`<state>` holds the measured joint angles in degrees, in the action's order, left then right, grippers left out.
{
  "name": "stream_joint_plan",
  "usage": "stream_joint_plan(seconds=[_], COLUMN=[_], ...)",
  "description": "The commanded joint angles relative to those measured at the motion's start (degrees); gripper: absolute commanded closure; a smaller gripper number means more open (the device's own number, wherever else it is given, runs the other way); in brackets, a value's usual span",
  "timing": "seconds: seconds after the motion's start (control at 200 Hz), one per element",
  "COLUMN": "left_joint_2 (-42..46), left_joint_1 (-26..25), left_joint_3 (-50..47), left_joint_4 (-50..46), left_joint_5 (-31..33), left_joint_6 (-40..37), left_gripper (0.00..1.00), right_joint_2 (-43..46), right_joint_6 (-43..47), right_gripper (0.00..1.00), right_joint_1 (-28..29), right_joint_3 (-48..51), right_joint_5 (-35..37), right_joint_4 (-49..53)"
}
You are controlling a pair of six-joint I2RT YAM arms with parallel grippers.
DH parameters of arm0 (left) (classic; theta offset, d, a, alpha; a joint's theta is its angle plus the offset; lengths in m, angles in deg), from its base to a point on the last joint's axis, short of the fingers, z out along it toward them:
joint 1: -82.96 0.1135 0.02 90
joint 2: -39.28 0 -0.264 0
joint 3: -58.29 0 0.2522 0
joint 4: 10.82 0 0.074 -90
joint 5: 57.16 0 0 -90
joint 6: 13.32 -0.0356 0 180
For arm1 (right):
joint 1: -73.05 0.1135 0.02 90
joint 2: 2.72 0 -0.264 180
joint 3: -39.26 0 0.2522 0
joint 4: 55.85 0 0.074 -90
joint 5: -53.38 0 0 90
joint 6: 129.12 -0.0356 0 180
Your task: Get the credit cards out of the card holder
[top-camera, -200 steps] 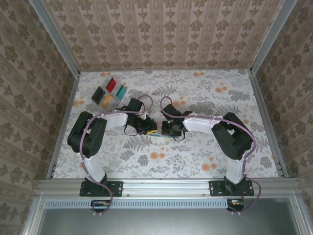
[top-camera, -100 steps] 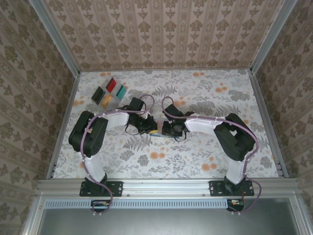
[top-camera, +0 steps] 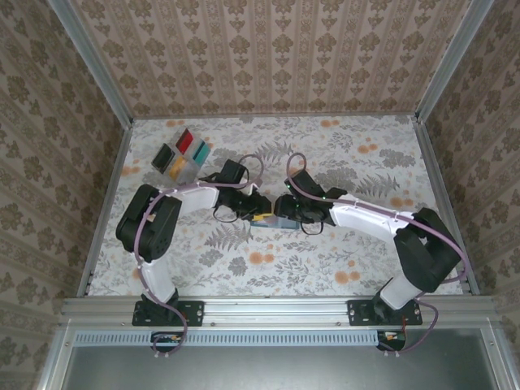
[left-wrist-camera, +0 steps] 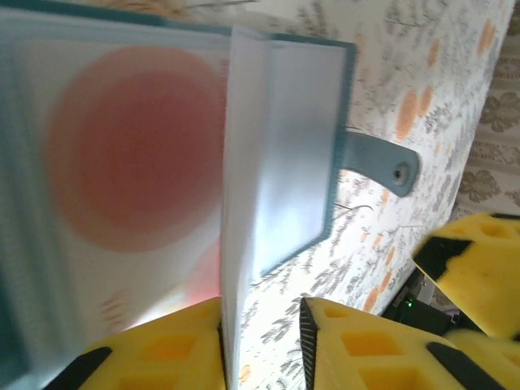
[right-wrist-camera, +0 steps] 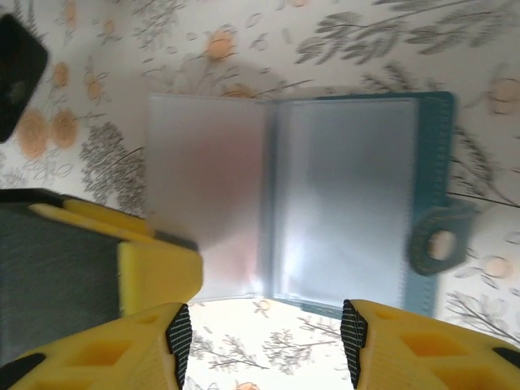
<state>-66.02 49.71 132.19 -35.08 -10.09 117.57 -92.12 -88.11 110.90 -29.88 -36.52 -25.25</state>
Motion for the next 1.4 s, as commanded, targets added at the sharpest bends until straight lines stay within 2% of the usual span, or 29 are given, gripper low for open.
stream_joint_plan(seconds=[0.0,0.16,0.455,0.745,0.845,0.92,1.045,1.155,1.28,1.395], left_joint_2=[1.27,-0.52,-4.09,-2.88,-0.17,2.29,5.5,5.98,5.07,3.21], left_joint_1=[-1.34,-2.4,-6.15,-5.74,-3.98,-2.05,1.79,3.74,3.81,3.81], left_joint_3=[2.23,3.58,5.91,6.15,5.85,5.1,2.01,-0.05,-0.38,0.17], left_joint_4=[2.46,2.64,1.2,0.04,-2.27,-5.16,-6.64,-6.16,-4.99,-4.61], left_joint_5=[-1.38,0.17,5.14,5.37,5.68,9.58,12.26,11.63,10.54,9.55], left_joint_6=[2.17,3.5,4.87,4.0,2.24,0.6,-0.65,-0.83,-0.63,-0.62], left_gripper=[0.65,0.56,0.48,0.37,0.35,0.35,0.37,0.46,0.59,0.68], right_joint_2=[3.82,8.25,14.12,13.36,12.46,10.88,5.0,-1.47,-7.38,-10.11], right_joint_6=[-2.36,-4.63,-5.63,-5.03,-3.57,-1.82,-0.04,-1.93,-3.94,-3.7], right_gripper=[0.41,0.38,0.36,0.36,0.37,0.39,0.45,0.57,0.67,0.71], right_joint_1=[-1.05,-2.5,-3.83,-3.83,-3.83,-3.82,-3.41,-2.97,-3.02,-3.13], right_joint_3=[2.65,6.32,9.82,9.58,9.26,8.4,5.81,2.85,0.92,-0.31], right_joint_5=[4.71,8.73,11.5,10.0,7.18,3.14,-6.4,-12.51,-13.98,-14.07], right_joint_4=[0.23,0.77,0.84,0.22,-1.51,-3.74,-8.87,-12.91,-14.83,-14.96])
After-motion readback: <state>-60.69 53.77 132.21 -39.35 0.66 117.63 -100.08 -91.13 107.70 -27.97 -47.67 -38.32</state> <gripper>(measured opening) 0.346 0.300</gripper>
